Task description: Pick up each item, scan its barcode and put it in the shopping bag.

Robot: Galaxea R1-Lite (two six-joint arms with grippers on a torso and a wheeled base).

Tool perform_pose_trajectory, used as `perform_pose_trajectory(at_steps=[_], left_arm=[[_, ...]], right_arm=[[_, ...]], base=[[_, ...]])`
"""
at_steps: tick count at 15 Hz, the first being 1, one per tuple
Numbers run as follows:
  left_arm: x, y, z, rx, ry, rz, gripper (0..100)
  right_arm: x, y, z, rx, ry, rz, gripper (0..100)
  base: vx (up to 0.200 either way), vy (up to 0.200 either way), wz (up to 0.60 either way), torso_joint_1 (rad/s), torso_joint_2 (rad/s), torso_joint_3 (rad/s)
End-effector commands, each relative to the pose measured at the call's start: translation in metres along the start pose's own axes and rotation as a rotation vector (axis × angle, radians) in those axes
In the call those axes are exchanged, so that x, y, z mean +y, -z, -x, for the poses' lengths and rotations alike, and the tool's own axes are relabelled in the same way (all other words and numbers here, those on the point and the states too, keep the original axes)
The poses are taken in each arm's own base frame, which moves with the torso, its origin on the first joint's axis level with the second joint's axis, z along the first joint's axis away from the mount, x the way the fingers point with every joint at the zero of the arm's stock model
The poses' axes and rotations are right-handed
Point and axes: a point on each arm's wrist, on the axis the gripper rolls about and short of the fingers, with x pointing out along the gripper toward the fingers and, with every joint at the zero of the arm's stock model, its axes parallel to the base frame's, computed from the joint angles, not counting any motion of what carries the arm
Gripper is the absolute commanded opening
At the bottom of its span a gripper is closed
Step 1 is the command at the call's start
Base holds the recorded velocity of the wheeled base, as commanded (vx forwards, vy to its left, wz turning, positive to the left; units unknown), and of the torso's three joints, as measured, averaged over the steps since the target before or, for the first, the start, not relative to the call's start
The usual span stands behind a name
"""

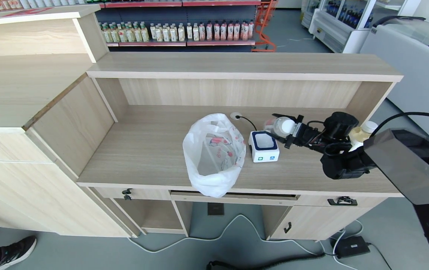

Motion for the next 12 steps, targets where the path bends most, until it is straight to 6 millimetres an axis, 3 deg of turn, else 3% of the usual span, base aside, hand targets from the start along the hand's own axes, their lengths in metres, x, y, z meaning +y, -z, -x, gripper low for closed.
perform_pose_trajectory(at_steps=[1,12], left_arm=[[0.0,0.0,0.0,0.0,0.0,-0.001,100],[0.0,0.0,0.0,0.0,0.0,0.001,100]], right_arm=[[0.005,0.006,-0.004,-0.007,-0.002,-0.005,0],[0.01,0.018,-0.01,-0.044,-0.017,-0.017,0]], base=[[0.0,0.0,0.0,0.0,0.0,0.0],[0.0,0.0,0.0,0.0,0.0,0.0]])
